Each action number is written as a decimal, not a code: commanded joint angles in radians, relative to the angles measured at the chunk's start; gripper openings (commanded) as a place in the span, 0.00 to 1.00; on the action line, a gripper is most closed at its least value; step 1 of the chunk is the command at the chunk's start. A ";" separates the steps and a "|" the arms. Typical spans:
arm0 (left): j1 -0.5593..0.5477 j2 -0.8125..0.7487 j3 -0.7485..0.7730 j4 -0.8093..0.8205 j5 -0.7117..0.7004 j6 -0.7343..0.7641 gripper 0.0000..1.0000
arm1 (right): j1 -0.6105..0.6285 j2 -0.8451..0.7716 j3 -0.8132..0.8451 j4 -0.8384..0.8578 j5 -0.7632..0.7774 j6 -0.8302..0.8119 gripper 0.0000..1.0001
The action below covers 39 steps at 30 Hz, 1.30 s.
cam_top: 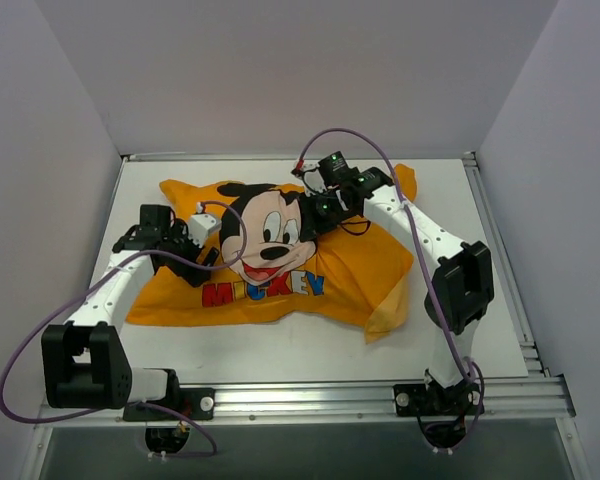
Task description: Remove the pillowcase from the pillow
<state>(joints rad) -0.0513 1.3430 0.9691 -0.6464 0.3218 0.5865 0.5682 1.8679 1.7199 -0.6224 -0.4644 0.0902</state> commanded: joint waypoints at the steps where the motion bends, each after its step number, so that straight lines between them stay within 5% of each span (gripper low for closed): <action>1: 0.021 0.007 -0.084 0.008 -0.079 0.041 0.94 | -0.034 -0.059 -0.029 0.007 0.044 -0.010 0.00; 2: 0.022 0.016 -0.083 0.007 -0.084 0.036 0.98 | -0.036 -0.064 -0.031 0.009 0.056 -0.007 0.00; 3: 0.022 0.018 -0.075 -0.007 -0.069 0.035 0.79 | -0.037 -0.070 -0.028 0.010 0.072 -0.004 0.00; 4: 0.022 0.019 -0.054 -0.019 -0.052 0.021 0.39 | -0.036 -0.073 -0.025 0.003 0.101 -0.001 0.00; 5: 0.022 0.010 -0.046 -0.024 -0.038 0.012 0.12 | -0.037 -0.078 -0.020 0.000 0.112 -0.001 0.00; 6: 0.022 0.001 -0.044 -0.012 -0.043 -0.008 0.02 | -0.037 -0.088 -0.019 0.000 0.119 -0.001 0.00; 10: 0.045 -0.090 -0.059 0.115 -0.151 -0.117 0.02 | -0.041 -0.107 -0.045 0.033 0.167 0.037 0.00; 13: 0.122 -0.151 0.041 0.128 -0.202 -0.163 0.02 | -0.041 -0.113 -0.057 0.058 0.196 0.074 0.46; 14: 0.136 -0.160 0.148 0.088 -0.210 -0.172 0.02 | -0.041 -0.116 -0.056 0.061 0.204 0.094 0.68; 17: 0.157 -0.168 0.384 0.021 -0.243 -0.186 0.02 | -0.060 -0.160 -0.048 0.061 0.283 0.155 0.84; 21: 0.148 -0.137 0.731 -0.030 -0.230 -0.223 0.02 | -0.090 -0.197 -0.101 0.085 0.351 0.252 0.82; 26: 0.101 -0.038 1.124 -0.065 -0.121 -0.339 0.02 | 0.027 -0.112 -0.236 0.383 0.184 0.439 0.76; 30: 0.005 0.022 1.333 -0.085 -0.006 -0.369 0.02 | 0.163 0.061 -0.079 0.601 0.072 0.569 0.74; 35: -0.137 0.033 1.283 -0.099 0.060 -0.363 0.02 | 0.260 0.293 0.249 0.665 -0.028 0.632 0.73; 39: -0.315 0.035 1.090 -0.131 0.051 -0.363 0.02 | 0.227 0.297 0.210 0.826 -0.095 0.736 0.73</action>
<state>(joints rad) -0.2523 1.3628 2.1479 -0.8566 0.2707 0.2878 0.8589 2.2143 1.9125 0.0345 -0.4736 0.7189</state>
